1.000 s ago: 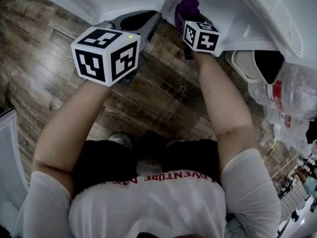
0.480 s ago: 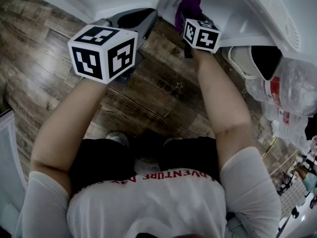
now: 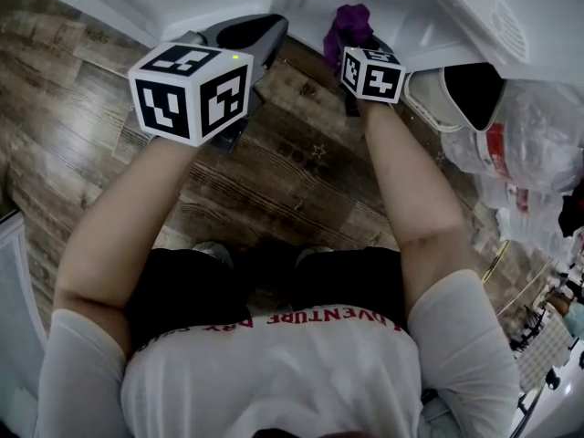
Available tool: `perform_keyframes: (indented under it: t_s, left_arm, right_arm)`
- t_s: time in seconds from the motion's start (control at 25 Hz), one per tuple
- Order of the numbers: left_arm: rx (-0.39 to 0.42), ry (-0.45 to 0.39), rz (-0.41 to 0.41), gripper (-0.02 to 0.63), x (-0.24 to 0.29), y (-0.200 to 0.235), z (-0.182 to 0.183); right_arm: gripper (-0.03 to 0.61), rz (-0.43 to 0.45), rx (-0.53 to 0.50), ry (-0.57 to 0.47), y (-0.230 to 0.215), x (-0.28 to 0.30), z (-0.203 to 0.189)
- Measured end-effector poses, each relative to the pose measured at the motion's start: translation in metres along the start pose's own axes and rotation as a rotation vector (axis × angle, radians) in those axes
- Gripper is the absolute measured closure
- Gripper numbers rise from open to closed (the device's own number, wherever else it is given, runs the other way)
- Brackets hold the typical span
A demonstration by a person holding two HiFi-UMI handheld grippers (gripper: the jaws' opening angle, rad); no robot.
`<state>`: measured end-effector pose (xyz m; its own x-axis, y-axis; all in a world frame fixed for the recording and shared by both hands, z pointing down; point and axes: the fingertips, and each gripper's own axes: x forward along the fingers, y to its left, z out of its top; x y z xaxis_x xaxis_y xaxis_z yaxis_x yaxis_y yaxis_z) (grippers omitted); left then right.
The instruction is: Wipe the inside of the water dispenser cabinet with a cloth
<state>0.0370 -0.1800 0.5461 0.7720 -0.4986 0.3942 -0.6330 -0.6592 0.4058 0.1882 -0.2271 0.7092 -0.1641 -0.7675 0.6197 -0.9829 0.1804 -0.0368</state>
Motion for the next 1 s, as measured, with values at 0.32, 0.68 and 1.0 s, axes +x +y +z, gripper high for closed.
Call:
perform_keyframes:
  t_s: [0.32,0.68,1.0]
  left_arm:
    - [0.051,0.009,-0.026,0.58,0.003,-0.023,-0.001]
    - [0.088,0.008,-0.039,0.58,0.0,-0.039,-0.001]
    - [0.124,0.013,-0.053,0.58,0.003,-0.057,0.0]
  right_arm:
    - [0.466,-0.034,0.074,0.043,-0.028,-0.023,-0.028]
    - [0.468,-0.102,0.231,0.077,-0.05,-0.042,-0.045]
    - [0.469,-0.123,0.31,0.094,-0.067,-0.058,-0.059]
